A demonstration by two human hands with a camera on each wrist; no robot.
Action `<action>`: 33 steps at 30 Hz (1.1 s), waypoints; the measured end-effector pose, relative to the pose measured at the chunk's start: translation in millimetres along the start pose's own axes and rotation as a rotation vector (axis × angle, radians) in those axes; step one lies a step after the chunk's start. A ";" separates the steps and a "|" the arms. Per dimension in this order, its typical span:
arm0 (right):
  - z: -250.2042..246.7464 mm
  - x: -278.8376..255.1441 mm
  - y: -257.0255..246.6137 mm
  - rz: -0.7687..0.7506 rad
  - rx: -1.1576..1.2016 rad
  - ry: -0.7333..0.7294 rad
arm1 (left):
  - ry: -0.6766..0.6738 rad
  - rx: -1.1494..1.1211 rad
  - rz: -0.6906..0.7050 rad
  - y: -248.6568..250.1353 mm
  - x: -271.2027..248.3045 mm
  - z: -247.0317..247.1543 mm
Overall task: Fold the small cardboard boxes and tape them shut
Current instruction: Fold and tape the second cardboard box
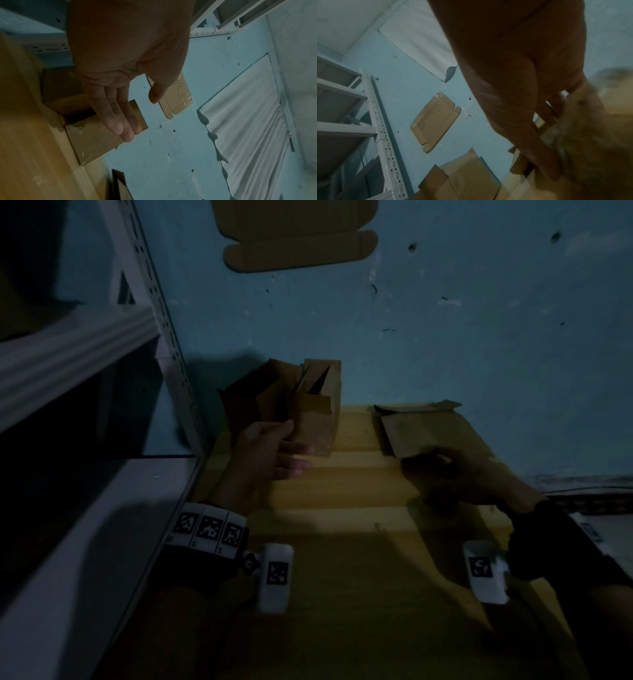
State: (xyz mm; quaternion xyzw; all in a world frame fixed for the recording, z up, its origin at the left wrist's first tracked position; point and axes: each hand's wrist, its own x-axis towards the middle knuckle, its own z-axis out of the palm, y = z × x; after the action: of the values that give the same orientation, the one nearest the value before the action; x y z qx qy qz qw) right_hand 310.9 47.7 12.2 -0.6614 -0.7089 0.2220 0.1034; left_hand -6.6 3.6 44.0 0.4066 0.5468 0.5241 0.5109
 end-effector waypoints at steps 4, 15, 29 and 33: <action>-13.1 7.1 2.7 0.086 0.162 -0.075 | 0.014 0.013 0.011 -1.1 -1.3 -0.7; -18.8 -8.1 -3.8 0.025 0.024 -0.045 | 0.001 0.012 0.019 0.9 -6.4 0.4; -29.5 -19.1 -9.1 0.126 0.095 -0.174 | 0.014 0.022 0.017 0.2 -6.1 -3.0; -34.2 -29.2 -14.3 0.061 -0.110 -0.067 | 0.019 0.004 0.027 -0.1 -4.3 -5.1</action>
State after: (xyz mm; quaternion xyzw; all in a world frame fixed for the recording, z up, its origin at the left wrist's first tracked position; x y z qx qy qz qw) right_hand 316.2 24.7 53.1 -0.6797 -0.7026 0.2076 0.0362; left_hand -10.9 -1.4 44.1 0.4100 0.5469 0.5337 0.4979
